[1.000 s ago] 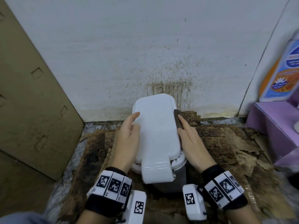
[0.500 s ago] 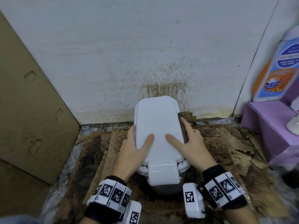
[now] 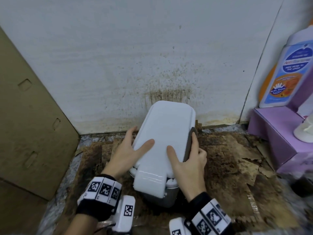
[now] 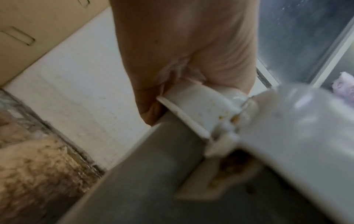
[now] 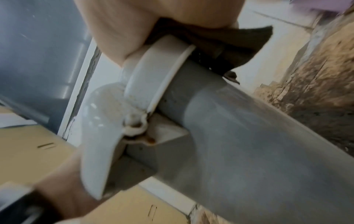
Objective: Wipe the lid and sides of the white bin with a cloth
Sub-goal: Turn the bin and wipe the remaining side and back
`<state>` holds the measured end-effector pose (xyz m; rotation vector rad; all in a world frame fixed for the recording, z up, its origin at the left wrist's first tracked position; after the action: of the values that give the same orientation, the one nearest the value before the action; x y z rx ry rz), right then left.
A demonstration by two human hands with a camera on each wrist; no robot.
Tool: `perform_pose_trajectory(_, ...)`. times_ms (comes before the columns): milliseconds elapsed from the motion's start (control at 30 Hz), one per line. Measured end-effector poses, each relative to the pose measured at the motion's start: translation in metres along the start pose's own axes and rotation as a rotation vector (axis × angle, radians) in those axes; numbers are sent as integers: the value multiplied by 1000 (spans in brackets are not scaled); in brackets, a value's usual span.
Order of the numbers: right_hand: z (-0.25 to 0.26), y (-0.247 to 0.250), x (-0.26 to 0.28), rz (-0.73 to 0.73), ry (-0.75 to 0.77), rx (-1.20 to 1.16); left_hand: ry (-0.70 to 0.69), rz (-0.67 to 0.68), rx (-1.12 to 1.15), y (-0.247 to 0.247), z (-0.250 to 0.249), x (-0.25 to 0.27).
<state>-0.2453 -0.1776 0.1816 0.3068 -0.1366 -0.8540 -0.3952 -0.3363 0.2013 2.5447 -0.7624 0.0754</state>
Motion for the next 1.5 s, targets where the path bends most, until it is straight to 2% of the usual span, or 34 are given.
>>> perform_pose_trajectory(133, 2, -18, 9, -6, 31, 5, 37, 16, -32, 11, 3, -8)
perform_pose_trajectory(300, 3, -32, -4, 52, 35, 17, 70, -39, 3, 16, 14, -9)
perform_pose_trajectory(667, 3, -25, -90, 278, -31, -17, 174, -209, -133, 18, 37, 14)
perform_pose_trajectory(933, 14, -17, -143, 310, 1, 74, 298, -305, -143, 9, 39, 35)
perform_pose_trajectory(1067, 7, -21, -160, 345, 51, 52, 284, -297, -99, 10, 37, 37)
perform_pose_trajectory(1300, 11, -11, -150, 254, 120, -89, 225, -182, -32, 15, 50, 23)
perform_pose_trajectory(1400, 11, -1, -135, 130, 117, -122, 191, -170, -5, 24, 32, 21)
perform_pose_trajectory(1500, 1, 12, -111, -61, 76, -146, 151, -155, 7, 37, 19, 12)
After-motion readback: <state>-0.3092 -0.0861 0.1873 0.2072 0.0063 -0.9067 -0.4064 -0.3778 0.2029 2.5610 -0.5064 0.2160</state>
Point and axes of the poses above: each hand's wrist, its own x-axis away from the middle knuckle, its own y-axis out of the back of the hand, z = x × y, the point moved 8 cm from there along -x, towards the middle knuckle, and after that the axes turned 2 degrees about y, right-handed, at the moved point
